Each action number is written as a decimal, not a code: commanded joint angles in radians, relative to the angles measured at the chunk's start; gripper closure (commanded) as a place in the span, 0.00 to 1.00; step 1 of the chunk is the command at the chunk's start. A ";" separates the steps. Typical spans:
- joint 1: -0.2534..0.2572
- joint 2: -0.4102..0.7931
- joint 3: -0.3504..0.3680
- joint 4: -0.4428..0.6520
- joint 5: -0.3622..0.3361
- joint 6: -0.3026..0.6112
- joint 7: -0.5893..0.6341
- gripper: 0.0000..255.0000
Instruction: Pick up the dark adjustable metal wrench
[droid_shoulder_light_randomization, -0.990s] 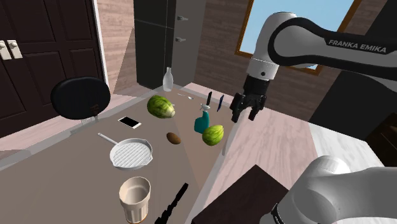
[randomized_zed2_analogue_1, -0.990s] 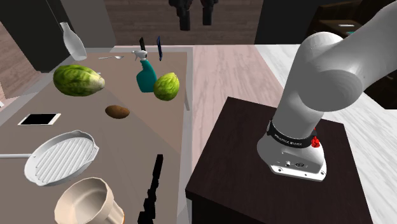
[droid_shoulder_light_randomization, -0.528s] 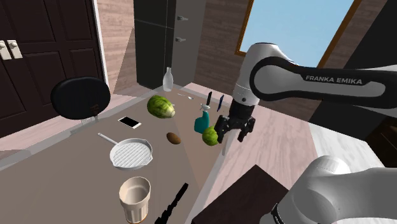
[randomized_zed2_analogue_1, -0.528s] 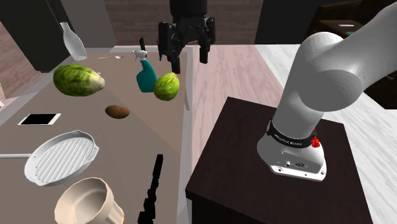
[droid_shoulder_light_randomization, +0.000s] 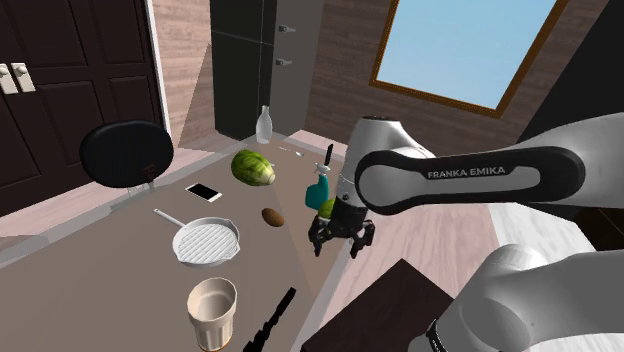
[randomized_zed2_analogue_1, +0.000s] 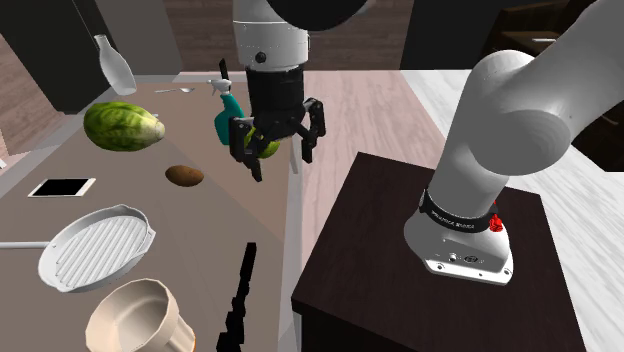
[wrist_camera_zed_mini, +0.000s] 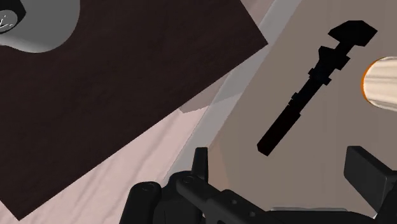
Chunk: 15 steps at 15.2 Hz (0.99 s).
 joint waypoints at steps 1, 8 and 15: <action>0.001 0.063 0.054 -0.016 0.037 0.088 0.068 0.00; -0.041 0.370 0.237 -0.005 0.087 0.405 0.310 0.00; -0.111 0.790 0.316 0.078 -0.249 0.724 0.772 0.00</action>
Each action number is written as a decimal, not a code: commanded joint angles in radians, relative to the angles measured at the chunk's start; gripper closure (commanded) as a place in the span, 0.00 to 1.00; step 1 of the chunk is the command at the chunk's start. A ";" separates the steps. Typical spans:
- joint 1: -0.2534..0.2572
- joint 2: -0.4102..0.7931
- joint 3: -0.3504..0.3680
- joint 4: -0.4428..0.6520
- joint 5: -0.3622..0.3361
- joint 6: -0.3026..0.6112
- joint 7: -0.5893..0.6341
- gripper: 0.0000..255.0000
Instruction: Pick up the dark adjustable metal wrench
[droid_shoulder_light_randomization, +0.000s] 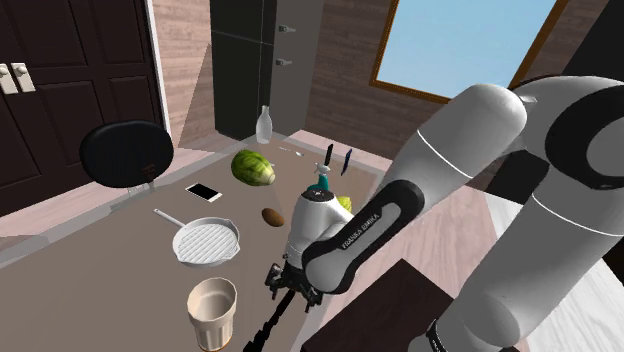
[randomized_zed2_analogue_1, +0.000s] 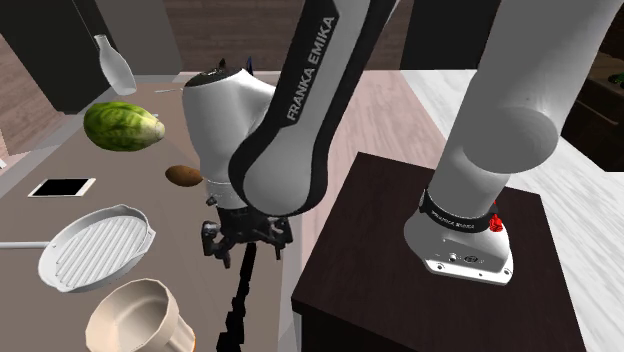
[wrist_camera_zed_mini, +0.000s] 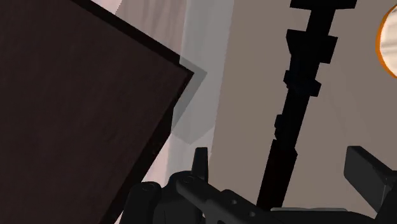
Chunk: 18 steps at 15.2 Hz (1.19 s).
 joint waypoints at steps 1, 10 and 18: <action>0.024 0.139 -0.043 0.045 -0.187 0.082 0.203 0.00; 0.277 0.405 -0.322 0.161 -0.399 0.233 0.461 0.00; 0.306 0.447 -0.356 0.174 -0.415 0.264 0.469 1.00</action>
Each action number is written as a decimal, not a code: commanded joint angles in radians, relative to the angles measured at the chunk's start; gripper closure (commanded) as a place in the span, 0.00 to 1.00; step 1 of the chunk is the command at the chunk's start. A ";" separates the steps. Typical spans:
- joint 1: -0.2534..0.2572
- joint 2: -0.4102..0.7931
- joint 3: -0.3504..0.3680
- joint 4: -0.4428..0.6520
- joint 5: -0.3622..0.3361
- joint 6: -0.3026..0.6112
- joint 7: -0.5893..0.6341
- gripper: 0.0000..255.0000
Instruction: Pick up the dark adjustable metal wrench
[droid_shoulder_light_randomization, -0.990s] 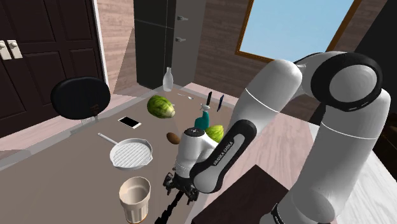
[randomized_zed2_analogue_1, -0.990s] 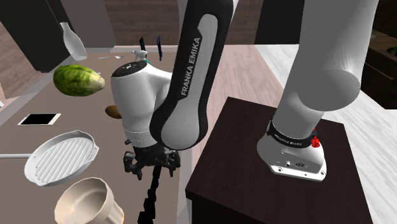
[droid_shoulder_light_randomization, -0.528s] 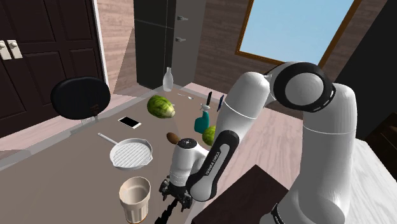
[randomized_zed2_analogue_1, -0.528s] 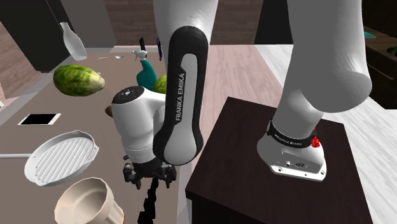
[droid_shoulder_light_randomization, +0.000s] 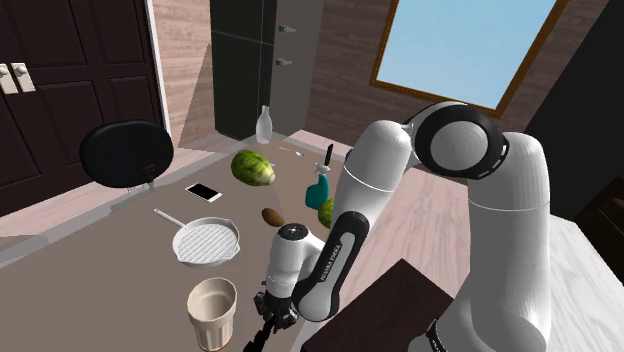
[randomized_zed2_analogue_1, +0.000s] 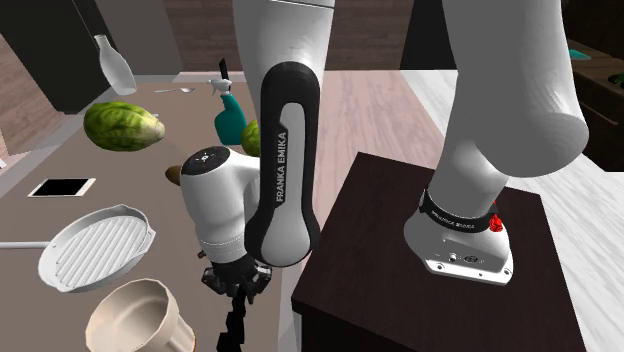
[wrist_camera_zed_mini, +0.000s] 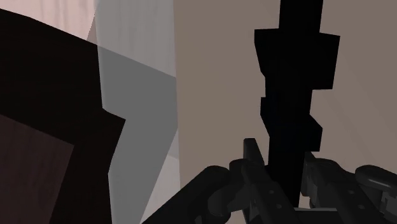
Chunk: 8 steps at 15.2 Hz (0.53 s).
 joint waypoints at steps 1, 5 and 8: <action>0.000 0.001 -0.001 0.000 0.000 0.000 0.000 1.00; 0.000 0.001 0.000 0.000 0.000 0.000 0.000 1.00; -0.022 -0.032 0.026 -0.009 0.011 -0.024 -0.006 1.00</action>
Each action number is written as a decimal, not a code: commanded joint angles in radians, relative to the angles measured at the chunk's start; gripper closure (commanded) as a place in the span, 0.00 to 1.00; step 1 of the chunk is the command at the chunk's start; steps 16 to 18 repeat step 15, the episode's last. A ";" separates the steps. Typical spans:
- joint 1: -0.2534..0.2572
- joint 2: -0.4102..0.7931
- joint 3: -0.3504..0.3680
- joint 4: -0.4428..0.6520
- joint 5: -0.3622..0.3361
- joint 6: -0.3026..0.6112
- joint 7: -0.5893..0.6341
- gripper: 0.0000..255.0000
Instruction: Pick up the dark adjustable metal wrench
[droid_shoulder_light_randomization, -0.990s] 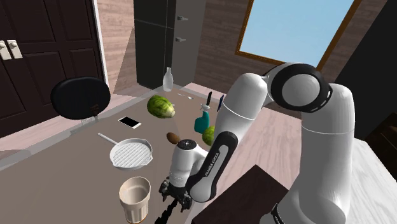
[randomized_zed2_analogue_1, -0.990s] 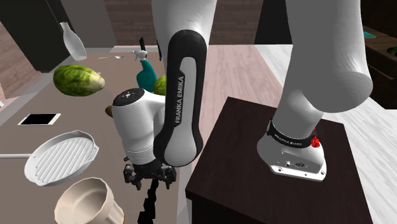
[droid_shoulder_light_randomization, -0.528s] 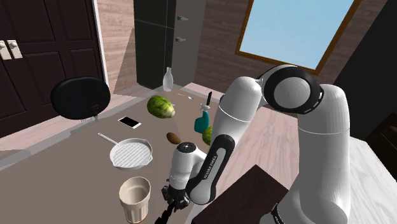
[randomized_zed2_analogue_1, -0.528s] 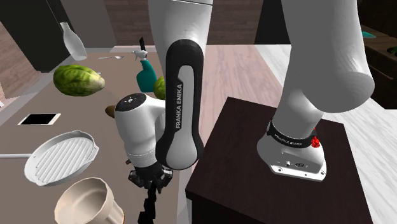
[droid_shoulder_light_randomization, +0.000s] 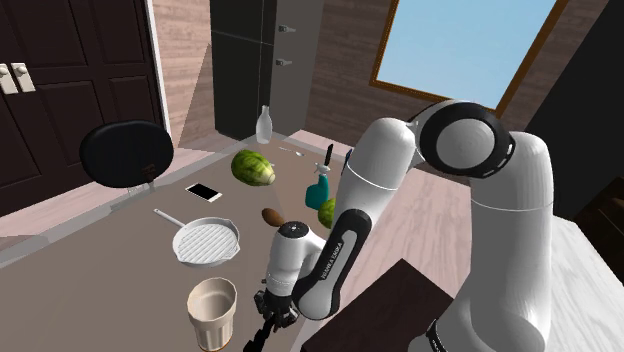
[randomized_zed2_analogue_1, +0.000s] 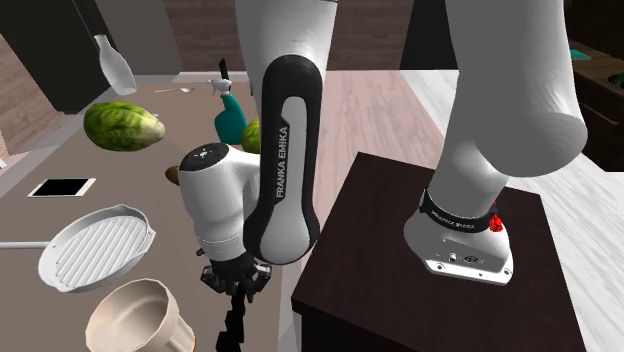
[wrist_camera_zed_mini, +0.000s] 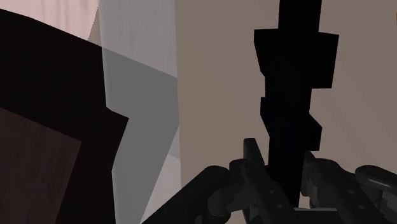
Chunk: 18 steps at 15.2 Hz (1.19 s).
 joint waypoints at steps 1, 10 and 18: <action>-0.019 -0.027 0.023 -0.008 0.011 -0.020 -0.006 1.00; -0.134 -0.174 0.162 -0.044 0.108 -0.134 -0.064 1.00; -0.171 -0.228 0.209 -0.051 0.160 -0.178 -0.097 1.00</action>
